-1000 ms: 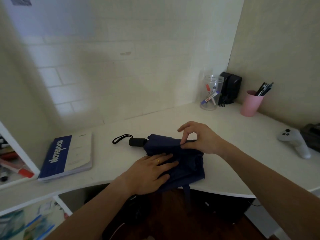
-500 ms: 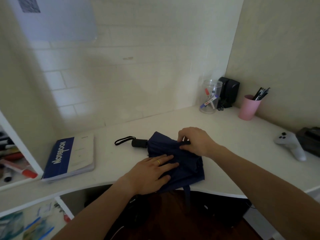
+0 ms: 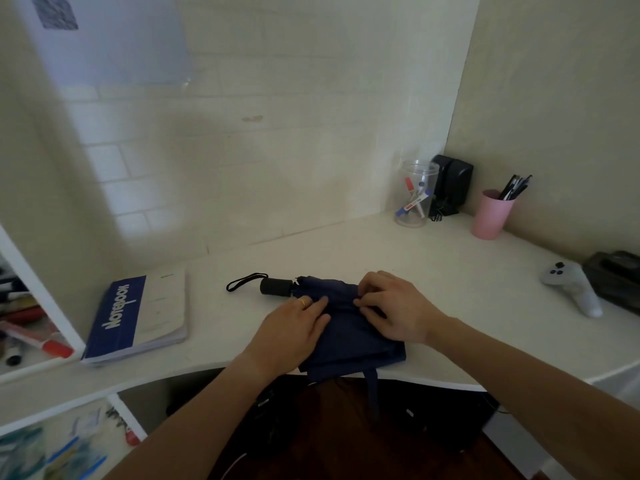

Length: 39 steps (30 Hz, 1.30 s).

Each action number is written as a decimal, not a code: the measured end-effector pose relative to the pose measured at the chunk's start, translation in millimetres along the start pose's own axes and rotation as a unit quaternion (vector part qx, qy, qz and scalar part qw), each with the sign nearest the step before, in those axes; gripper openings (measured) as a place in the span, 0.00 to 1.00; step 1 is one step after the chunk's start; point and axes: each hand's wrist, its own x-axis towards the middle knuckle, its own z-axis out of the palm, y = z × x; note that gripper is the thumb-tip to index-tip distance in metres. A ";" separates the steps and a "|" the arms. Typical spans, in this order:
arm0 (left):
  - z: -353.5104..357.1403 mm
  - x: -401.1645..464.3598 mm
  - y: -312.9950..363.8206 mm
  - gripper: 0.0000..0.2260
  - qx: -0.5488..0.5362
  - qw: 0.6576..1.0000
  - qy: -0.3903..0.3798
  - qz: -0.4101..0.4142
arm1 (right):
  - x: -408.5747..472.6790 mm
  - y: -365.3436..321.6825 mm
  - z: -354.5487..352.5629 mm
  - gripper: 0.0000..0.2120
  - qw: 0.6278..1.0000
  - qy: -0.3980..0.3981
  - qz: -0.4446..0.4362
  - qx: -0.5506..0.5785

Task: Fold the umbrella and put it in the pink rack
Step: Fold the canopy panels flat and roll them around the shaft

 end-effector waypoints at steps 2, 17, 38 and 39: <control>4.3 0.3 0.9 0.21 0.054 0.998 0.025 0.035 | 4.8 -3.4 -4.9 0.12 0.999 -0.025 0.025 0.024; 6.3 5.7 -7.6 0.17 0.165 0.957 0.069 0.229 | 36.7 27.4 -23.3 0.19 0.953 -0.213 0.206 0.071; -22.2 54.0 -6.1 0.16 0.121 0.988 -0.052 0.074 | -4.5 33.8 -6.4 0.11 0.993 -0.048 0.029 0.104; -22.5 53.1 -5.4 0.16 0.121 0.988 -0.030 0.089 | -1.6 36.1 -10.8 0.11 0.985 -0.063 0.059 0.150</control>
